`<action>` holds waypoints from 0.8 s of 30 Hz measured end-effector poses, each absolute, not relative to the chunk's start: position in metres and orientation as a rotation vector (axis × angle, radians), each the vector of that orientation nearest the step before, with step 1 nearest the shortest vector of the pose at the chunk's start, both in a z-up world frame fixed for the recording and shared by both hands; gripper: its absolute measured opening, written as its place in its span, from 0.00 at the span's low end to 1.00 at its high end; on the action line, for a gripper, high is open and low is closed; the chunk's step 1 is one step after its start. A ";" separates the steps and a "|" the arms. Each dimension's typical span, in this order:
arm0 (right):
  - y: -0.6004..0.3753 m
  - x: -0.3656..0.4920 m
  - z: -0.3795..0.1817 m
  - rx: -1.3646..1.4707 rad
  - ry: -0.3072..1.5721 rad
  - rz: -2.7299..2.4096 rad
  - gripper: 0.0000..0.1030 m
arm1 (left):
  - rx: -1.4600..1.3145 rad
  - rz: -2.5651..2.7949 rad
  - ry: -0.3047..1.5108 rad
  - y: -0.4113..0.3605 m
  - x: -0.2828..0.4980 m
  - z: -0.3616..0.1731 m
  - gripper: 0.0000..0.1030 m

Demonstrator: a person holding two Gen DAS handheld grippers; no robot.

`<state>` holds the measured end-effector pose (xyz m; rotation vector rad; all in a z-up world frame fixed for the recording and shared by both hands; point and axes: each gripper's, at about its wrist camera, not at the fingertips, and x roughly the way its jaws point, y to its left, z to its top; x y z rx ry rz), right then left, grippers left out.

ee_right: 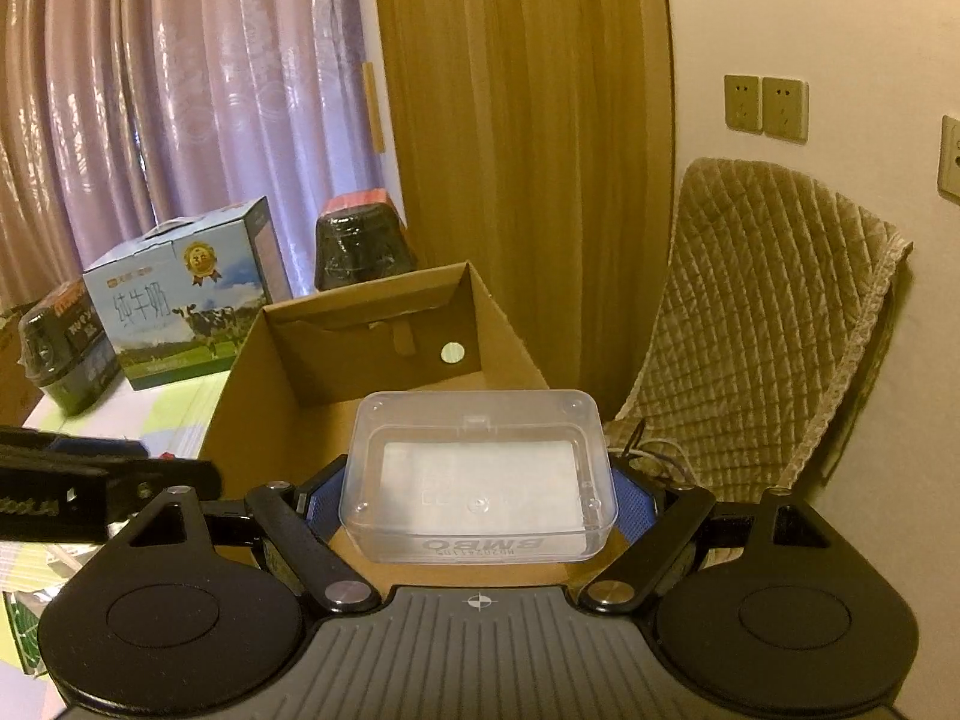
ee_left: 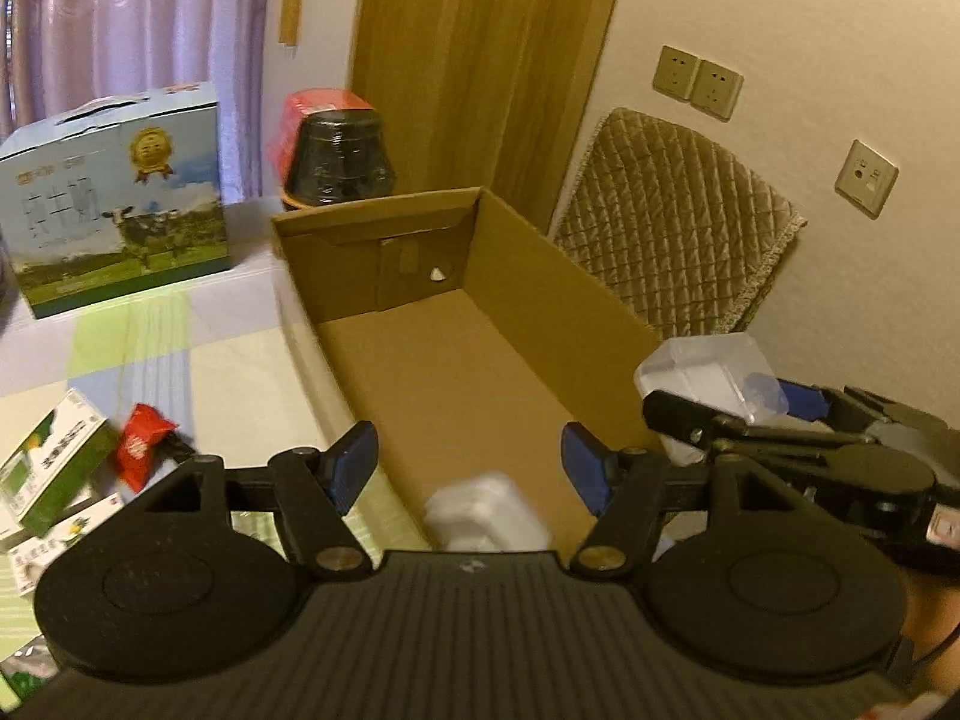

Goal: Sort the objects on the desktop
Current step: 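Lower both held items into the cardboard box and open both tools, then withdraw both tools from the cardboard box back over the table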

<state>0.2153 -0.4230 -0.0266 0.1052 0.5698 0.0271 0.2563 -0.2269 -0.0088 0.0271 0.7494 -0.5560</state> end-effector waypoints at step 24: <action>-0.408 0.177 -0.021 0.201 0.579 0.072 0.92 | -0.009 -0.390 0.769 -0.116 0.191 -0.011 0.78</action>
